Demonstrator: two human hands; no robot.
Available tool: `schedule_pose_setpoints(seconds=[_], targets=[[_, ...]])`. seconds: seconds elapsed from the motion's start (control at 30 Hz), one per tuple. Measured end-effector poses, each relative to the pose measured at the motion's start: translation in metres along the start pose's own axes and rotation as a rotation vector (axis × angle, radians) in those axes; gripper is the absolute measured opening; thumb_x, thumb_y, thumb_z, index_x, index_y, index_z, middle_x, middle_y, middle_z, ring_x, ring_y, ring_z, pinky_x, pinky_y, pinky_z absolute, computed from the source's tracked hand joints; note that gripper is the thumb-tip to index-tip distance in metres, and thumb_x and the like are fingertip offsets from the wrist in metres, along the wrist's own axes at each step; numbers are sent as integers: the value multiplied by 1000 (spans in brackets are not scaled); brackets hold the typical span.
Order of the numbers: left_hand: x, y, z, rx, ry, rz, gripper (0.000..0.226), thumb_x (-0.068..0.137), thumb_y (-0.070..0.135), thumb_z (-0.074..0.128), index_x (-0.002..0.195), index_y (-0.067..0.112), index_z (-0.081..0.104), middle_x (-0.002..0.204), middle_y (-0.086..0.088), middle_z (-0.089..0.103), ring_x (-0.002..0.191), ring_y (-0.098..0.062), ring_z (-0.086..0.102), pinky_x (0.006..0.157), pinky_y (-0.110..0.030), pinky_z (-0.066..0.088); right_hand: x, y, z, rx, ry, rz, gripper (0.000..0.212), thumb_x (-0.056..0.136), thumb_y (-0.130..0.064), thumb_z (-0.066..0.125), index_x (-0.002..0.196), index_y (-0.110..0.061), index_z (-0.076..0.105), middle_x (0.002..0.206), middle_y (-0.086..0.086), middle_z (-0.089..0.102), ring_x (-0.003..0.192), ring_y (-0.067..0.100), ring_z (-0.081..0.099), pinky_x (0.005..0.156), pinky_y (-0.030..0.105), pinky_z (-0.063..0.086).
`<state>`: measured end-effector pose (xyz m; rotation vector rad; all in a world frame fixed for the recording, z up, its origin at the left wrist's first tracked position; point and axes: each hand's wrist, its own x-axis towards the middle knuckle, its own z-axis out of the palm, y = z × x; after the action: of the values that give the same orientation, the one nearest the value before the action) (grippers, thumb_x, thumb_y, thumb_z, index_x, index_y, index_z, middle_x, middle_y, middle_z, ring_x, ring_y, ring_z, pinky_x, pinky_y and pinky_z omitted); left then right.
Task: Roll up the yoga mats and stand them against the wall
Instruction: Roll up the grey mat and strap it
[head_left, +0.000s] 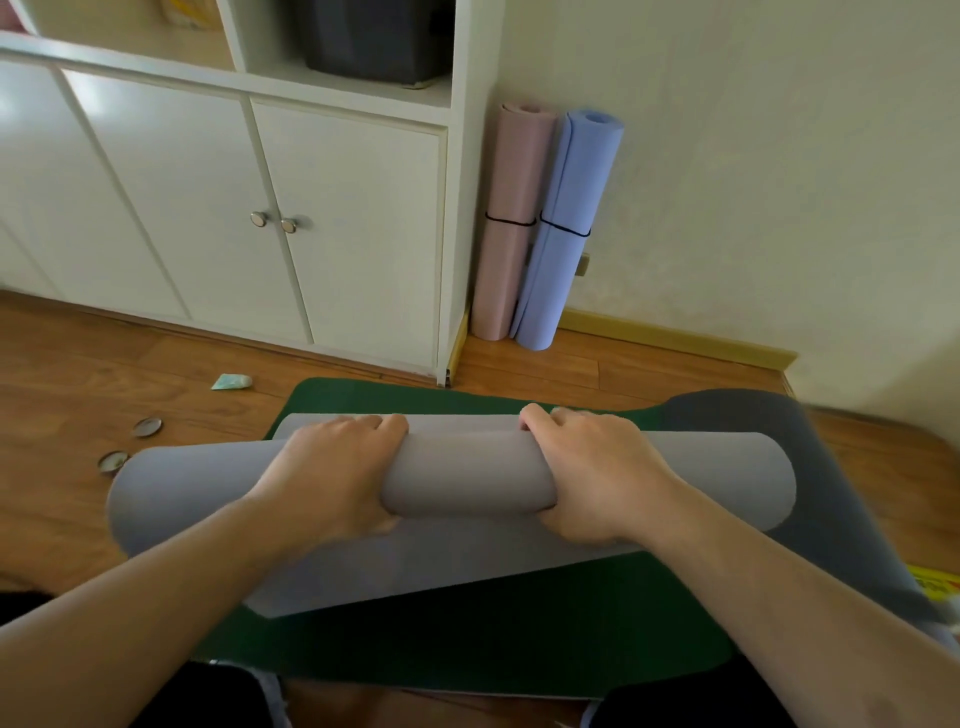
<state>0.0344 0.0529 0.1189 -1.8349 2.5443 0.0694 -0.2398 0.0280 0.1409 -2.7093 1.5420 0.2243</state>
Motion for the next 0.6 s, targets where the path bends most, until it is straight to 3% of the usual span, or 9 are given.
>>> schedule_pose_setpoints(seconds=[0.1, 0.23, 0.33, 0.43, 0.6], targets=[[1, -7, -10, -83, -97, -36, 61, 65, 68, 76, 115, 42, 52, 106, 18, 65, 91, -6, 59, 76, -25, 47, 0, -5, 2, -66, 31, -44, 95, 74, -62, 83, 146, -29, 31, 132, -4, 52, 119, 22, 54, 106, 43, 47], [-3, -8, -2, -100, -177, -5, 70, 65, 73, 75, 123, 44, 47, 114, 18, 63, 100, -5, 59, 83, -26, 48, 3, -10, 11, -36, 24, -48, 69, 78, -57, 78, 128, -31, 39, 118, -7, 62, 105, 21, 61, 89, 39, 53], [-5, 2, 10, -3, -90, 68, 83, 67, 76, 69, 134, 37, 39, 127, 14, 56, 112, -11, 57, 98, -32, 49, 5, -11, 11, 6, -56, -19, 55, 74, -53, 74, 109, -35, 37, 98, -11, 60, 85, 18, 59, 75, 41, 56], [-2, 13, 16, 54, -3, 79, 83, 72, 75, 69, 134, 30, 39, 127, 9, 57, 113, -16, 58, 100, -36, 50, 6, -10, 7, 34, -110, 23, 54, 70, -55, 73, 105, -39, 35, 93, -15, 57, 81, 15, 57, 74, 43, 55], [2, 8, 3, -80, -71, 45, 65, 73, 66, 72, 126, 38, 48, 117, 13, 65, 103, -11, 61, 90, -35, 55, -2, -20, 6, 14, -81, -32, 89, 72, -63, 80, 142, -34, 32, 130, -8, 51, 118, 21, 54, 103, 43, 49]])
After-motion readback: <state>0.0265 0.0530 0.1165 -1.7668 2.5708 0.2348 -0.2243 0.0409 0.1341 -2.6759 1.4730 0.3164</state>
